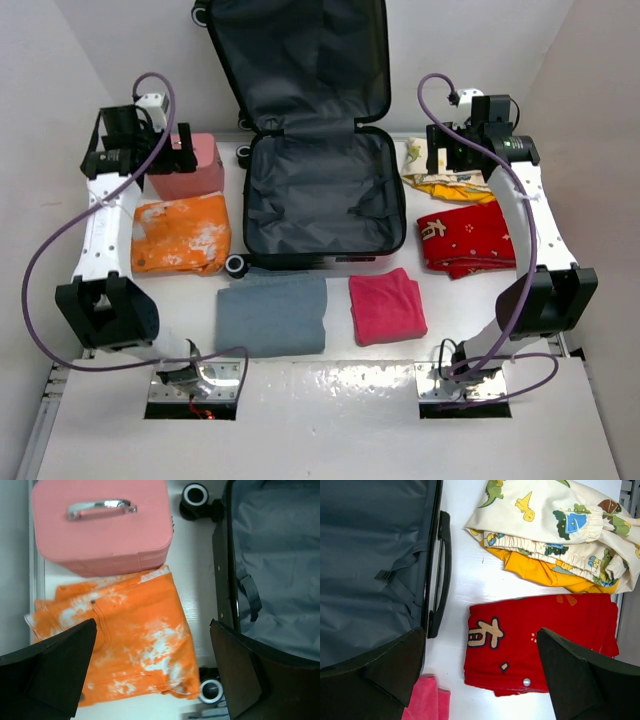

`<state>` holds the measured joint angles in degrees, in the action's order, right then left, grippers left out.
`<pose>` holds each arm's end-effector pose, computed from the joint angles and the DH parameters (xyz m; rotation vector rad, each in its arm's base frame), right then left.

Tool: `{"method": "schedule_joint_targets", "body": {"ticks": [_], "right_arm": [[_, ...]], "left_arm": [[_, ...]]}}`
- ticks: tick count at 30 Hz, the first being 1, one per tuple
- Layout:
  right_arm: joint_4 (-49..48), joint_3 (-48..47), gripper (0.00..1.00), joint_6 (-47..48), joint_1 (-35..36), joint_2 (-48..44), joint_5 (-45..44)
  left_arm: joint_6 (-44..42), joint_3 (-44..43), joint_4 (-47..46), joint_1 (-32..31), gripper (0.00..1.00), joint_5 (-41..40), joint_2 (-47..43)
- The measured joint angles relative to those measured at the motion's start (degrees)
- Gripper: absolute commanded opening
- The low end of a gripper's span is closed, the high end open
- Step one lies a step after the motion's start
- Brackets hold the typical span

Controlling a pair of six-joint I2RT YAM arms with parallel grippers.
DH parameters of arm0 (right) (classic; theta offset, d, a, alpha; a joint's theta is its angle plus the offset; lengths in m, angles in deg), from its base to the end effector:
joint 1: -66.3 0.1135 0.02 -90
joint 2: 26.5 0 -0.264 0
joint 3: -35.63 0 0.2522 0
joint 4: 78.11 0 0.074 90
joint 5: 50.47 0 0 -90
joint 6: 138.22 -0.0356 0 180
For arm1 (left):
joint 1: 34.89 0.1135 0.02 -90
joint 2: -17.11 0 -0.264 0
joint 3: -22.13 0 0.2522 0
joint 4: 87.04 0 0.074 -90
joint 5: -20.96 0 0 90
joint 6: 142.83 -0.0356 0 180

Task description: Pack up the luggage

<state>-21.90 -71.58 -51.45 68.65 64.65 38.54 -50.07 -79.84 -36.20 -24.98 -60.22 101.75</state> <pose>0.3512 0.0138 0.3766 0.0266 2.2715 0.0318 0.3232 0.0509 0.3912 -0.1485 2.1442 -0.0934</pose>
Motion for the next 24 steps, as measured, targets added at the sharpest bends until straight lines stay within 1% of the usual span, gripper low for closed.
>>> {"method": "schedule_joint_targets", "body": {"ticks": [2,3,6,8,10,11,12,14,17,21,24], "right_arm": [[0.0,0.0,0.93,0.1,0.0,0.0,0.1],[0.0,0.0,0.93,0.2,0.0,0.0,0.2],[-0.1,0.0,0.93,0.3,0.0,0.3,0.2],[-0.1,0.0,0.93,0.4,0.0,0.9,0.2],[-0.2,0.0,0.93,0.6,0.1,1.7,0.2],[-0.2,0.0,0.93,0.7,0.1,2.1,0.2],[-0.2,0.0,0.93,0.8,0.1,2.4,0.2],[-0.2,0.0,0.94,0.9,0.1,3.1,0.2],[-0.2,0.0,0.94,1.3,0.1,3.6,0.2],[-0.2,0.0,0.94,1.7,0.2,3.8,0.2],[-0.3,0.0,0.94,1.8,0.3,4.1,0.2]], "left_arm": [[-3.2,-3.4,1.0,1.6,0.98,3.2,2.5],[-6.0,-6.4,1.9,2.7,0.98,5.0,4.7],[-12.8,-20.6,5.9,5.5,0.98,6.6,14.0],[-18.4,-32.5,7.0,7.3,0.91,7.1,22.3],[-25.9,-38.3,7.2,8.6,0.82,8.2,27.8],[-30.4,-38.9,7.3,9.2,0.78,9.2,29.6],[-34.8,-38.8,8.1,9.7,0.76,9.9,30.8],[-44.0,-37.1,9.2,10.8,0.76,11.3,32.8],[-52.5,-37.0,10.7,11.7,0.75,13.7,35.4],[-60.3,-39.7,11.4,12.3,0.75,17.0,39.0],[-63.2,-41.6,11.1,12.4,0.75,19.2,40.5]]}}
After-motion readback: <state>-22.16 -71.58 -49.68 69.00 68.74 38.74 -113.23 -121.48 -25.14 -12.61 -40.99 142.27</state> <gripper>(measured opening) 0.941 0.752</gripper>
